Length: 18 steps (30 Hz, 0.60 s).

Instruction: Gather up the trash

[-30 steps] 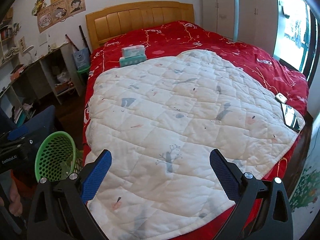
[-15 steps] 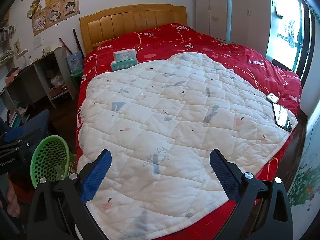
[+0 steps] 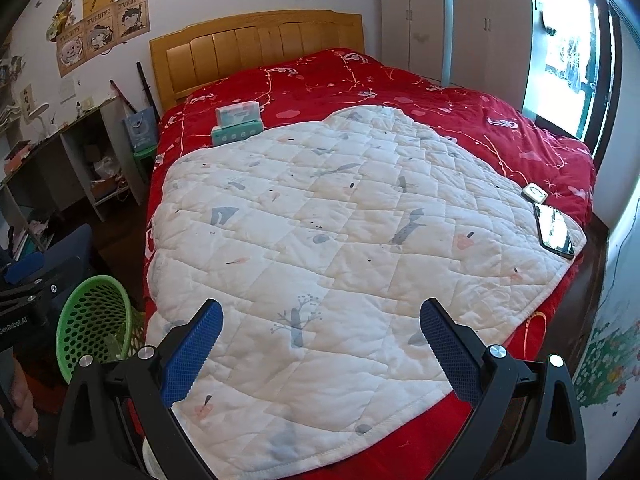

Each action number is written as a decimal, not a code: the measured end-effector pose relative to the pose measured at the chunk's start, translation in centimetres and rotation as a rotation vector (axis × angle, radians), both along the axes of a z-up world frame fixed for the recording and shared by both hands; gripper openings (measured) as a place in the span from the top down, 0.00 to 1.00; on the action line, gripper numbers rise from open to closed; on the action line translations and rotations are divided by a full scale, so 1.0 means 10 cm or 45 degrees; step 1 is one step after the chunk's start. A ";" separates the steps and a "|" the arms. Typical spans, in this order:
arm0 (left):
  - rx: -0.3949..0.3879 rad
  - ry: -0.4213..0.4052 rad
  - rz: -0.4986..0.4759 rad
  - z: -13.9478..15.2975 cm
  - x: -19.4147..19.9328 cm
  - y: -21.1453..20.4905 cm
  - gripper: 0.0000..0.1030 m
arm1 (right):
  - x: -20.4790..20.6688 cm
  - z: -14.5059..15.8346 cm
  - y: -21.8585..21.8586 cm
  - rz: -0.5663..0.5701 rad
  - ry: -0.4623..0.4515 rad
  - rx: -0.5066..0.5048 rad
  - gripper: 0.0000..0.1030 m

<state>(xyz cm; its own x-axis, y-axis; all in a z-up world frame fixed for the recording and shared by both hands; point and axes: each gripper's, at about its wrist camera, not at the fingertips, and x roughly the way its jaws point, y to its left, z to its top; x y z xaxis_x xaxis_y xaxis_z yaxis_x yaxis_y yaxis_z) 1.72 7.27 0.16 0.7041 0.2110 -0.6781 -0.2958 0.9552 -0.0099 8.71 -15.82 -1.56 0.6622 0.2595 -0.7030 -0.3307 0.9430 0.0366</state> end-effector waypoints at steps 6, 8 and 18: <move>0.004 -0.009 -0.007 0.02 0.01 -0.04 0.05 | -0.01 0.01 -0.01 -0.005 -0.003 -0.001 0.07; 0.004 -0.011 -0.007 0.03 0.02 -0.05 0.05 | -0.01 0.01 -0.01 -0.007 -0.005 -0.001 0.07; 0.006 -0.015 -0.020 0.04 0.05 -0.11 0.05 | 0.00 0.02 -0.06 -0.022 -0.010 0.003 0.07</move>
